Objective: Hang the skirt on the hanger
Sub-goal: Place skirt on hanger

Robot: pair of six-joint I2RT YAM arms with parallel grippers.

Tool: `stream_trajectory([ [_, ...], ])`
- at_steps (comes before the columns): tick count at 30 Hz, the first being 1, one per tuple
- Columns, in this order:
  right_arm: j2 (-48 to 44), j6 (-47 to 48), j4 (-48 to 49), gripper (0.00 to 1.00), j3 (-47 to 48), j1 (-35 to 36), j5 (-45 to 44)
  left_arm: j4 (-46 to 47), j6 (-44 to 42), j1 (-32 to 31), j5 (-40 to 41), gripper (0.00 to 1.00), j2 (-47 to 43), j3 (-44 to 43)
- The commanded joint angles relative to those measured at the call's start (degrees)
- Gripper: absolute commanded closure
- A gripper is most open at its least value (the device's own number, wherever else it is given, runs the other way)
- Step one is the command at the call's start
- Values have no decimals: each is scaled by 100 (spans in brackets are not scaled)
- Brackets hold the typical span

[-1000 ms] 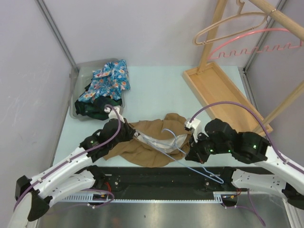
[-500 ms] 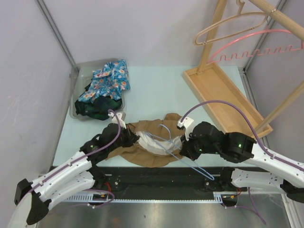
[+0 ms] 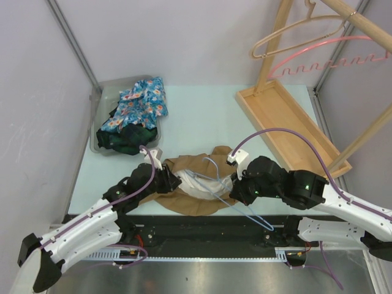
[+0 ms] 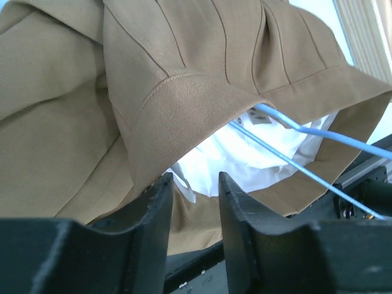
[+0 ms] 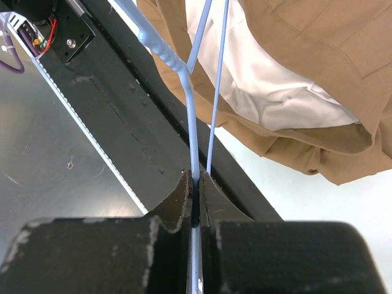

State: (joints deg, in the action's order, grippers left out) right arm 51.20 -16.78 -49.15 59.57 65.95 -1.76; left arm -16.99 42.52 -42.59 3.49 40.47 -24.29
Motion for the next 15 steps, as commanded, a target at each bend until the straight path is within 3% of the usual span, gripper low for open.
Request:
stream_trajectory([
  [1,-84,-19,283,100,19,32,-158,345,1,-109,161,64,57,39],
  [6,-119,-45,256,100,19,32,-193,452,98,-389,336,69,356,-5],
  [15,-110,-45,300,100,20,32,-193,-304,291,-1163,1346,70,1164,-646],
])
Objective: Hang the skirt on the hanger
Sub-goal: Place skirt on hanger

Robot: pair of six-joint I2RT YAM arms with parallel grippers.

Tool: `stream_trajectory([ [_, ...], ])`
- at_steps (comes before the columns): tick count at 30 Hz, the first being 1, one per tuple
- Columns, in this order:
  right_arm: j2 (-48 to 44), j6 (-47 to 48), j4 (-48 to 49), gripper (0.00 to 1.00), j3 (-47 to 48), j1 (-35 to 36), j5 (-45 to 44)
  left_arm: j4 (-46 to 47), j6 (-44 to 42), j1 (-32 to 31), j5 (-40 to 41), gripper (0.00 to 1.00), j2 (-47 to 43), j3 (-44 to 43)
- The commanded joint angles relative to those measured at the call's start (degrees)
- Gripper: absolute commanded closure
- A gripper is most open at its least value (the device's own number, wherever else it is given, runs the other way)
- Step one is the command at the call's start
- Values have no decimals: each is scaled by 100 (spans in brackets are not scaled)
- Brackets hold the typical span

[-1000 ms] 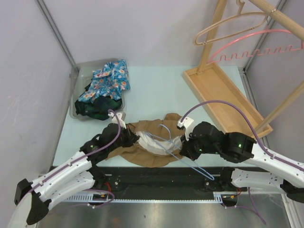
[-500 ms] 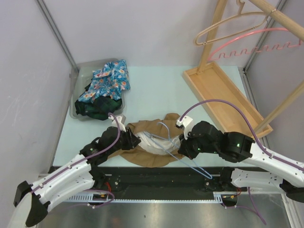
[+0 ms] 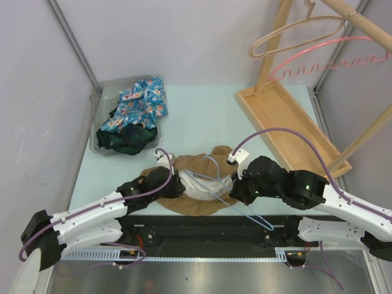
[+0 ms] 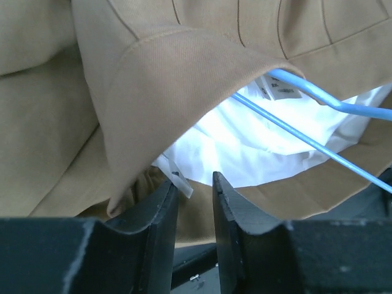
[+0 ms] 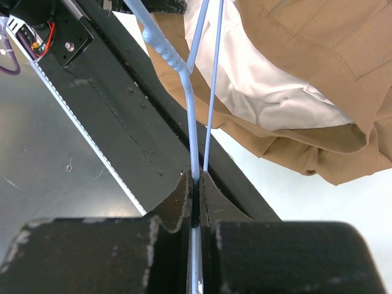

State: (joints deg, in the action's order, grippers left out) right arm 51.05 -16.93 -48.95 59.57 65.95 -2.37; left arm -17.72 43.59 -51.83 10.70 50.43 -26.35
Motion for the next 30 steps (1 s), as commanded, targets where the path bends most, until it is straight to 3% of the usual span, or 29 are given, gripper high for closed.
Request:
stream_trajectory([
  [1,-95,-21,272,100,28,32,-141,-285,211,-274,679,72,238,-476],
  [5,-121,-48,246,100,28,32,-158,-347,264,-336,846,88,274,-582],
  [6,-130,-65,219,100,28,32,-158,-364,264,-336,864,98,265,-634],
  [7,-139,-65,219,100,28,40,-167,-434,255,-336,881,100,248,-669],
  [18,-306,111,158,100,19,49,122,-1462,-53,-327,1048,100,-376,-1592],
  [30,-385,287,474,100,28,479,519,-1647,53,-327,1180,100,-596,-1549],
])
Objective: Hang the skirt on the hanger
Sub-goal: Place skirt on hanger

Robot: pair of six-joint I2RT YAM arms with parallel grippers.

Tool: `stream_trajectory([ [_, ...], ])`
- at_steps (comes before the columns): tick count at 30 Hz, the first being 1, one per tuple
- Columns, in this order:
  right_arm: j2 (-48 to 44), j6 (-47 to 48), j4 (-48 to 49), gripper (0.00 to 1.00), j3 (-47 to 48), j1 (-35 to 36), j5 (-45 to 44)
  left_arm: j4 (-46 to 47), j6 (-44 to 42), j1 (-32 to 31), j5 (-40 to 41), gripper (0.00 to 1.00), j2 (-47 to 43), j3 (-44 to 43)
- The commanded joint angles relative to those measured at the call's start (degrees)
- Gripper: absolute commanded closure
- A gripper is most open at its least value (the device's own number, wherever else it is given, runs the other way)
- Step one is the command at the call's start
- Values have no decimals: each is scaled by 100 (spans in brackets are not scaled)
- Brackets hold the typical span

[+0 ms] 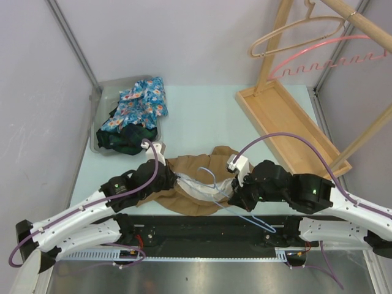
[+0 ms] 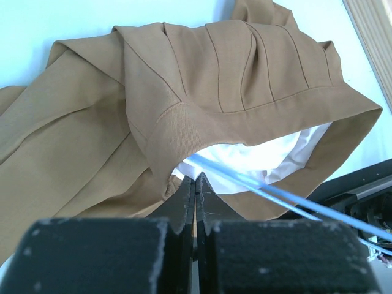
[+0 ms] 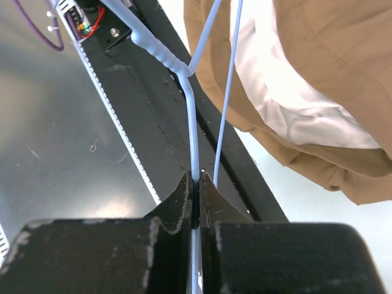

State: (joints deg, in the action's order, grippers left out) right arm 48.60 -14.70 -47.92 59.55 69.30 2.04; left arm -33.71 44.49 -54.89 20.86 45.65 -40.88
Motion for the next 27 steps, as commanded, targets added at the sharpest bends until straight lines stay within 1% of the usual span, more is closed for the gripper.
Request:
stream_trajectory([
  [1,-149,29,354,100,22,154,59,-48,-19,-21,181,100,-109,-87],
  [10,-421,-33,125,100,30,330,165,-65,16,-21,296,100,-12,-86],
  [16,-202,28,108,100,13,400,139,-12,-45,-21,269,100,-100,-157],
  [20,-53,37,55,100,-13,409,6,-152,-107,-21,295,100,-153,-227],
  [27,-236,-7,230,100,-84,418,24,-390,-98,-13,401,100,-302,-192],
])
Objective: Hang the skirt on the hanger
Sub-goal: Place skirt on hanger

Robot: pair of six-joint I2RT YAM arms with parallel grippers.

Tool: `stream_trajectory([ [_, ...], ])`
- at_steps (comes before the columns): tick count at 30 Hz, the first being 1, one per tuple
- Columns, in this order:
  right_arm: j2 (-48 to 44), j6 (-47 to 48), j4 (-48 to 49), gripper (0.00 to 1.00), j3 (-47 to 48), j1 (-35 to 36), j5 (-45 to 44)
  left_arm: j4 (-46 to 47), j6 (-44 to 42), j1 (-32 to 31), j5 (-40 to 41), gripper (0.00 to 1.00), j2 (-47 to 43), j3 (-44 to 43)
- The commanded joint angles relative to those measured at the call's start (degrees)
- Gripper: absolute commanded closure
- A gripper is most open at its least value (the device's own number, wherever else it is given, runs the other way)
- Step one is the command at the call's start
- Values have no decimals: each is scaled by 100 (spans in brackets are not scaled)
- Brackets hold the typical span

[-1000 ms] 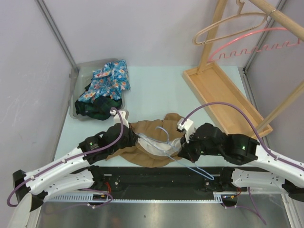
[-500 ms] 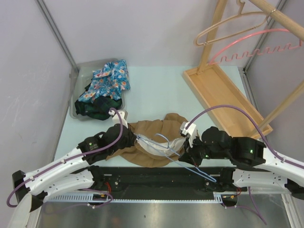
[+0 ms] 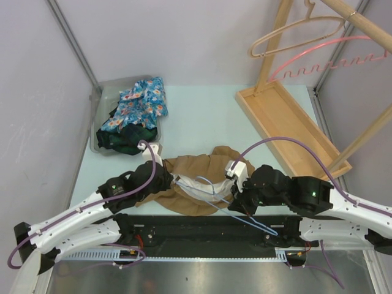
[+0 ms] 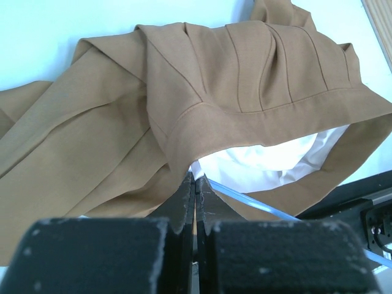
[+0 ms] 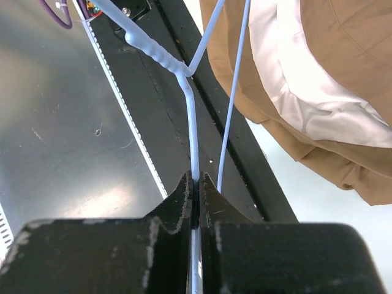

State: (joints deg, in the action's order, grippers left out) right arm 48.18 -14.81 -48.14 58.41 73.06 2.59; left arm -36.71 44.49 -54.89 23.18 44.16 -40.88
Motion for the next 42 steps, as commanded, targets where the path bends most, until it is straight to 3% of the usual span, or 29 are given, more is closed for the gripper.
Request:
stream_trajectory([
  [1,-221,22,305,100,30,42,-30,-108,-98,-21,169,100,-188,-183],
  [20,94,382,999,100,30,51,-101,-284,-353,-13,-6,100,-285,-315],
  [31,754,496,1272,100,21,42,611,-592,-301,-21,292,100,-496,-359],
  [42,1184,654,1394,100,30,-20,638,-610,-247,-13,354,100,-602,-262],
])
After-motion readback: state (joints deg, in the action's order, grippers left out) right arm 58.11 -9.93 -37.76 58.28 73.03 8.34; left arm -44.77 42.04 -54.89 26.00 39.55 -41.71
